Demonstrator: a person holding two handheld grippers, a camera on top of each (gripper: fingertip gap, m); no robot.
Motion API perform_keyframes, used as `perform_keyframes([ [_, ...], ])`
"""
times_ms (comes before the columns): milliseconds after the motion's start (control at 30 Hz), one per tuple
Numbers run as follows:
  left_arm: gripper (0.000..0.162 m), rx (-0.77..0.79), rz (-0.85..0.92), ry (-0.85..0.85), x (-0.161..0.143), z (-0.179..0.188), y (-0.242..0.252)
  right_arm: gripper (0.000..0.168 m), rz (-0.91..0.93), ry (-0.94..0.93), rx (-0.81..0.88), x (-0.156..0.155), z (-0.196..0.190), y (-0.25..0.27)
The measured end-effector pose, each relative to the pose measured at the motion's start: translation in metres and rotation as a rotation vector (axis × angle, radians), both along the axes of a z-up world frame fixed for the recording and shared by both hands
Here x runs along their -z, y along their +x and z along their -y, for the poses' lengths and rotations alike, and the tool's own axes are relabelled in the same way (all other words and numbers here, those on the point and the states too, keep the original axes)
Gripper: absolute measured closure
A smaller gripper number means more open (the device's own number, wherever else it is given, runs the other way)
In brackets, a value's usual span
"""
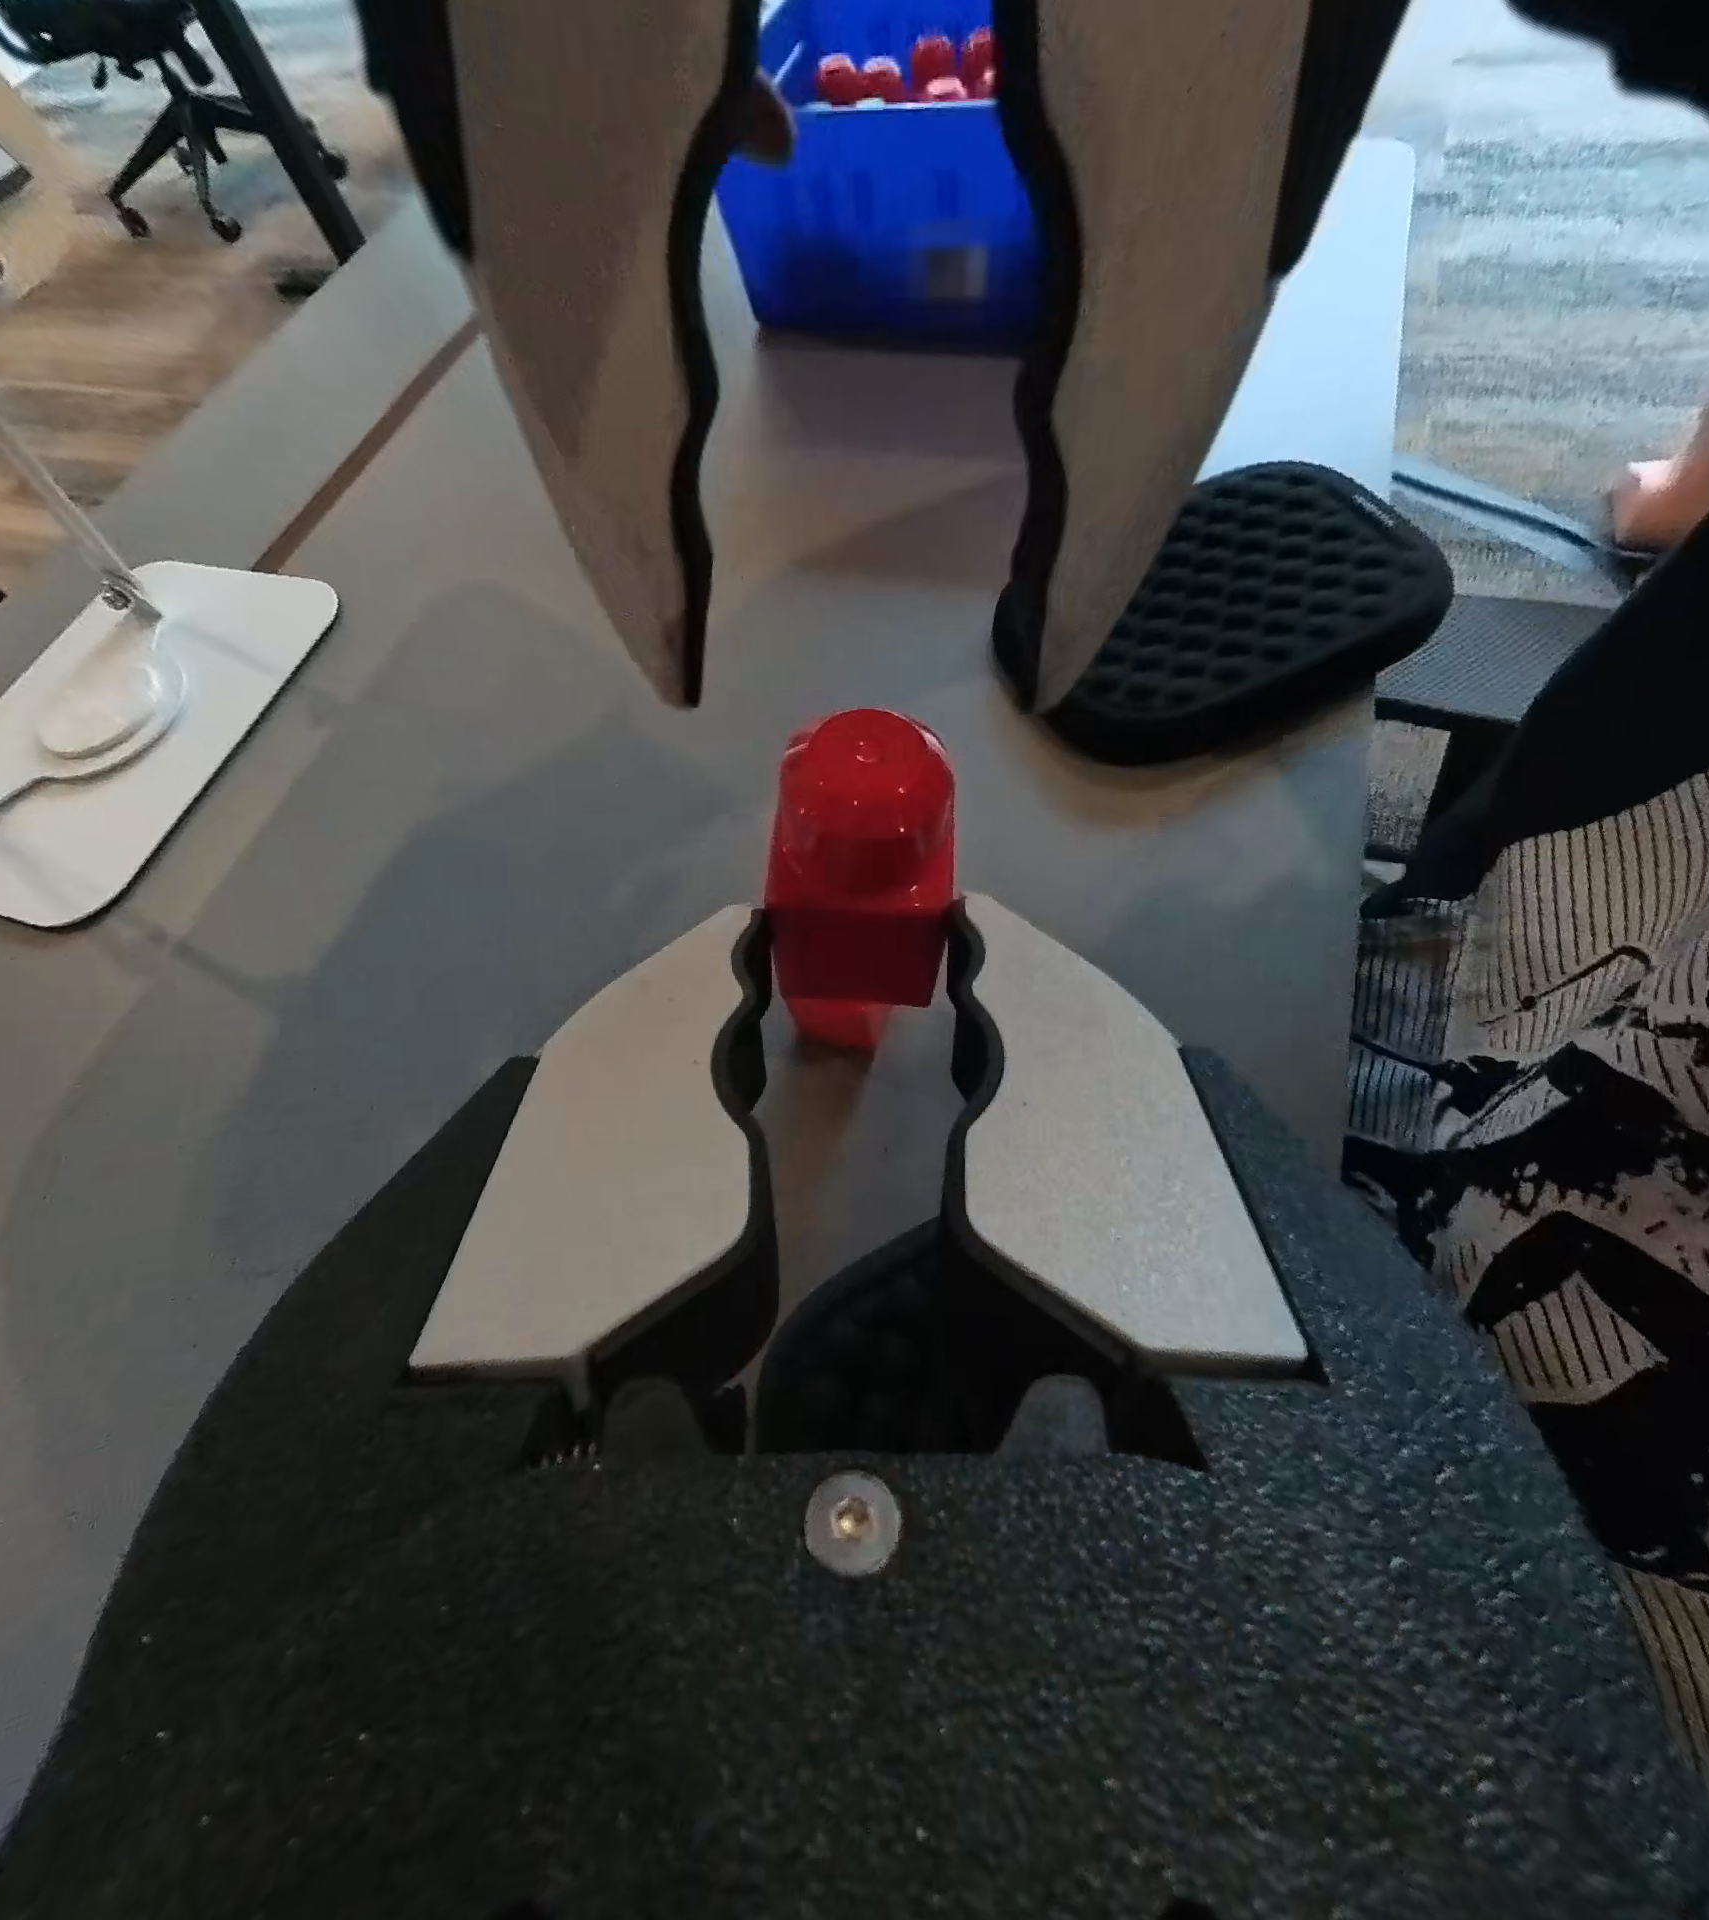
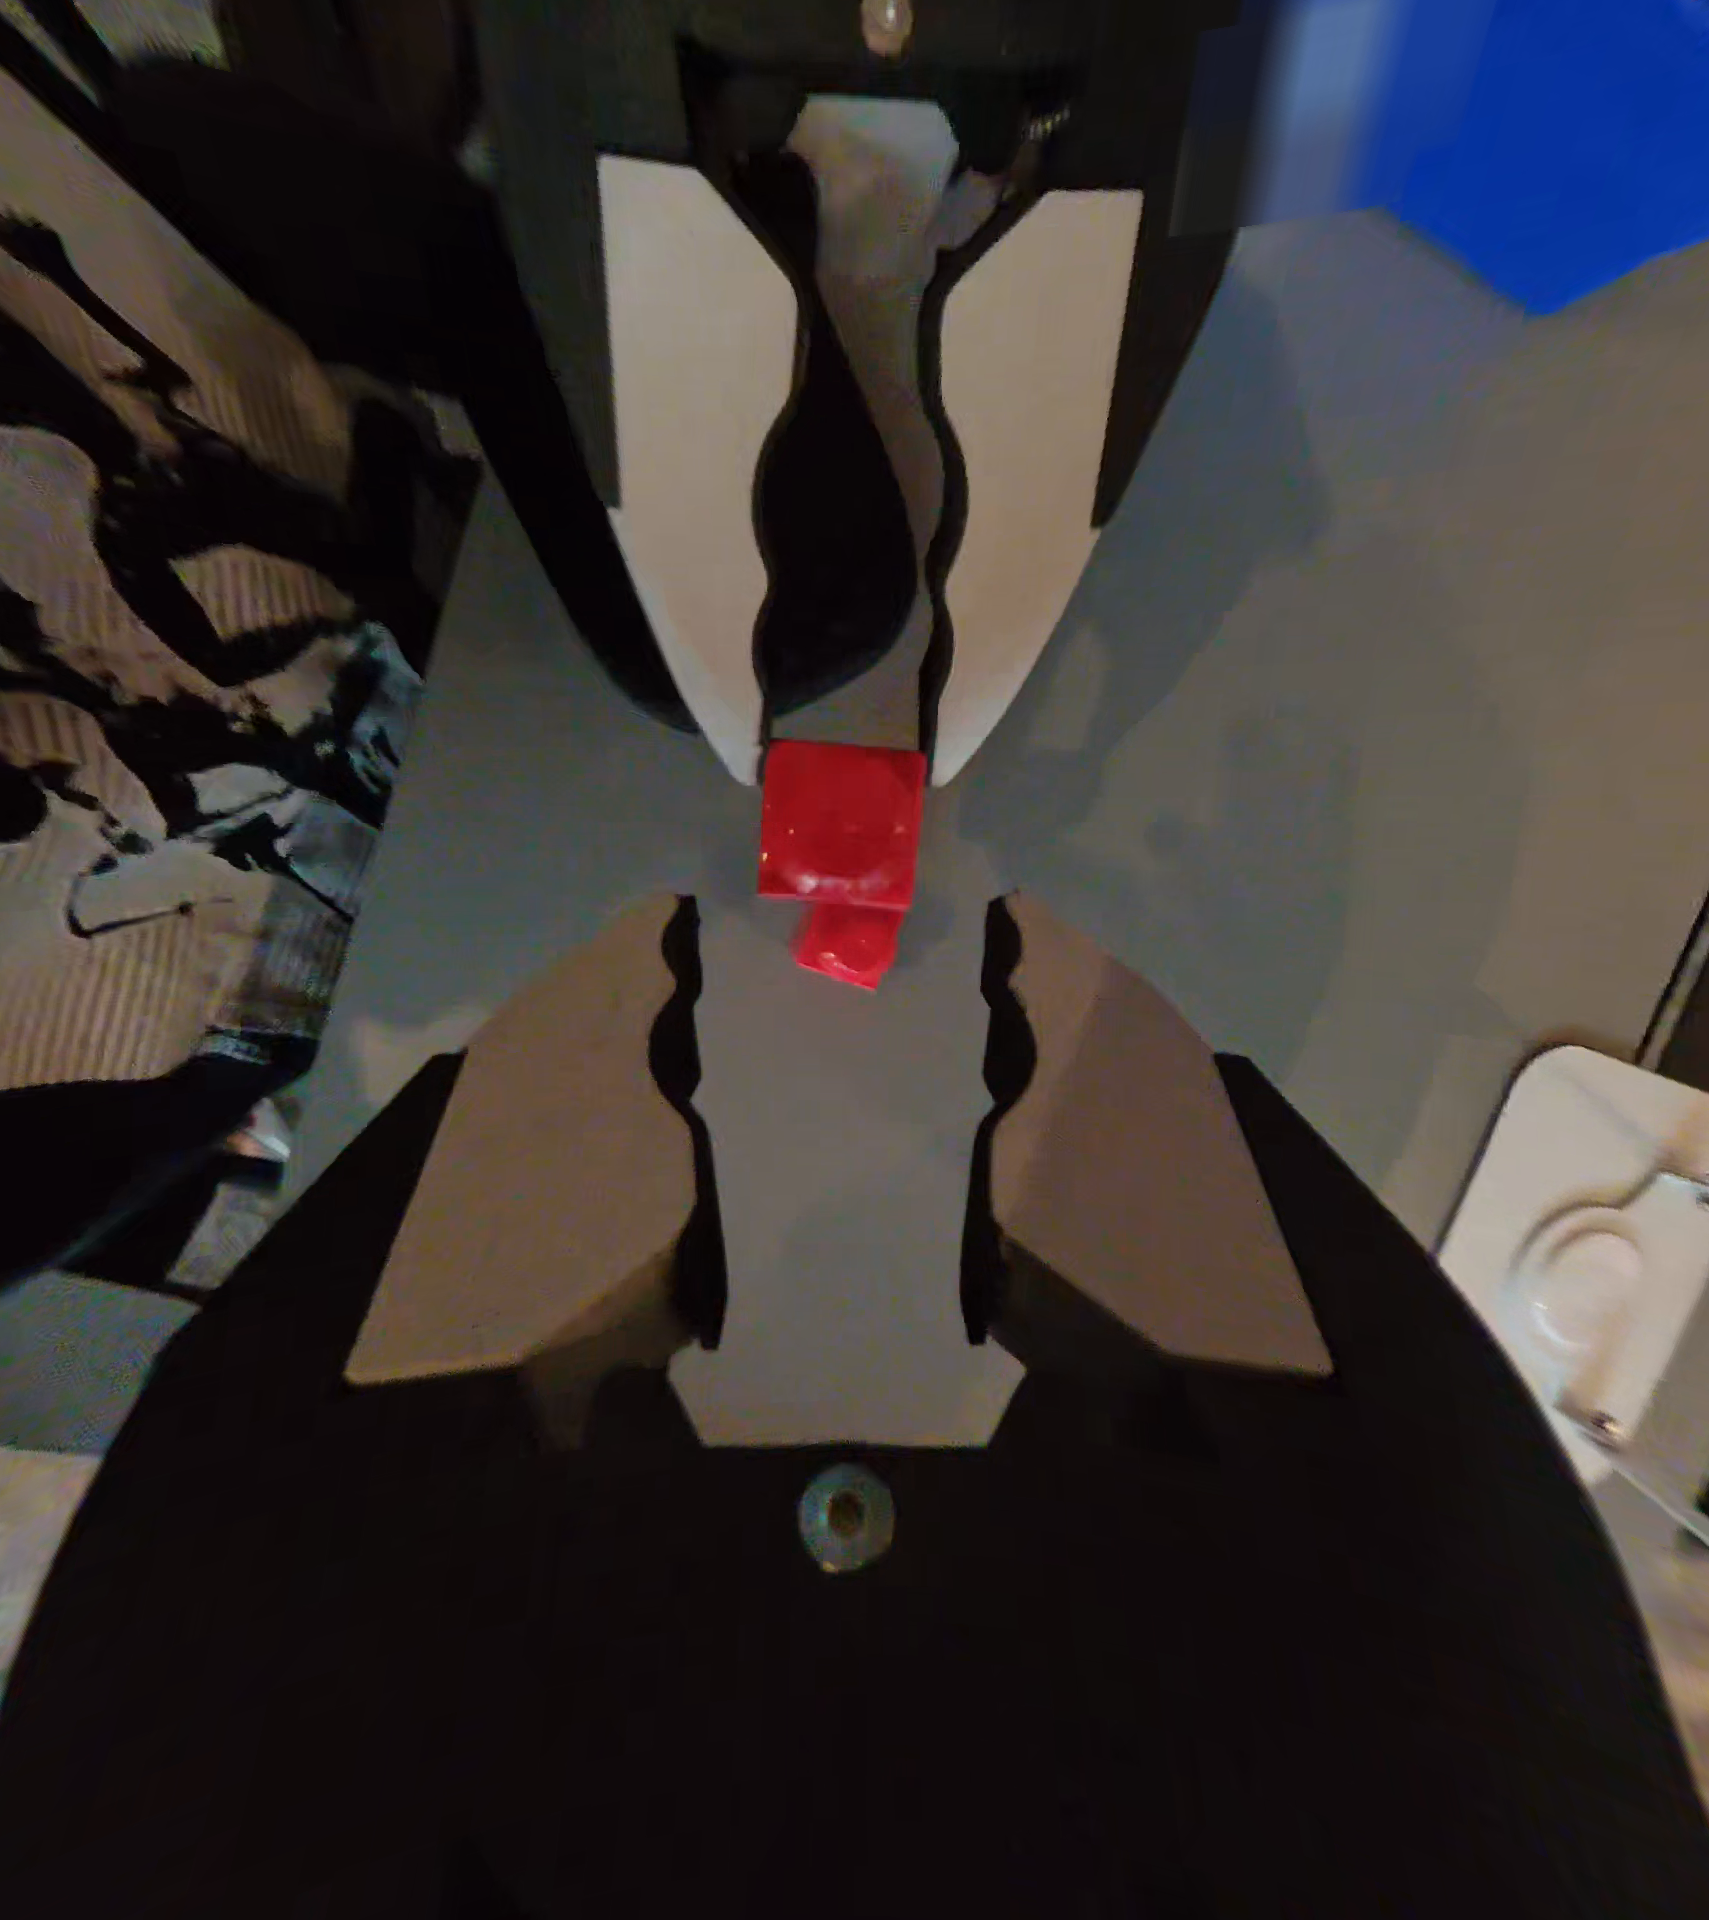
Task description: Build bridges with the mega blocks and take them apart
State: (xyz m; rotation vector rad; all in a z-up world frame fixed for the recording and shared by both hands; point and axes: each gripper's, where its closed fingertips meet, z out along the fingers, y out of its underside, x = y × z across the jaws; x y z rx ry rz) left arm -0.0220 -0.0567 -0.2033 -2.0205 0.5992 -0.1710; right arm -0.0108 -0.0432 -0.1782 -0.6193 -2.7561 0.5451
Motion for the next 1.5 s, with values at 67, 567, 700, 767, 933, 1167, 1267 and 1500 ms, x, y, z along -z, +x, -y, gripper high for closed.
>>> perform_keyframes([
  [67,0.13,0.003,-0.024,-0.012,0.003,-0.001,0.001,0.118,0.017,0.054,0.0,0.007,0.003,-0.004],
  [567,0.126,-0.029,-0.047,0.08,0.002,-0.007,-0.005,0.141,-0.005,0.159,0.002,0.016,0.008,-0.013],
  [700,0.094,-0.073,-0.055,0.141,-0.001,0.006,-0.013,0.141,0.027,0.142,0.042,0.018,-0.005,-0.005],
  [767,0.09,-0.12,-0.035,0.167,-0.006,0.017,-0.023,0.141,0.064,0.135,0.074,0.025,-0.014,0.001],
  [933,0.093,-0.281,0.032,0.255,-0.023,0.056,-0.053,0.141,0.165,0.17,0.169,0.053,-0.04,0.021],
  [1167,0.101,-0.442,0.034,0.345,-0.035,0.105,-0.072,0.141,0.241,0.158,0.222,0.091,-0.053,0.033],
  [1267,0.102,-0.465,0.033,0.333,-0.029,0.114,-0.068,0.141,0.251,0.155,0.233,0.104,-0.052,0.031],
  [1500,0.102,-0.478,0.057,0.321,-0.015,0.122,-0.063,0.141,0.29,0.149,0.271,0.125,-0.053,0.024],
])
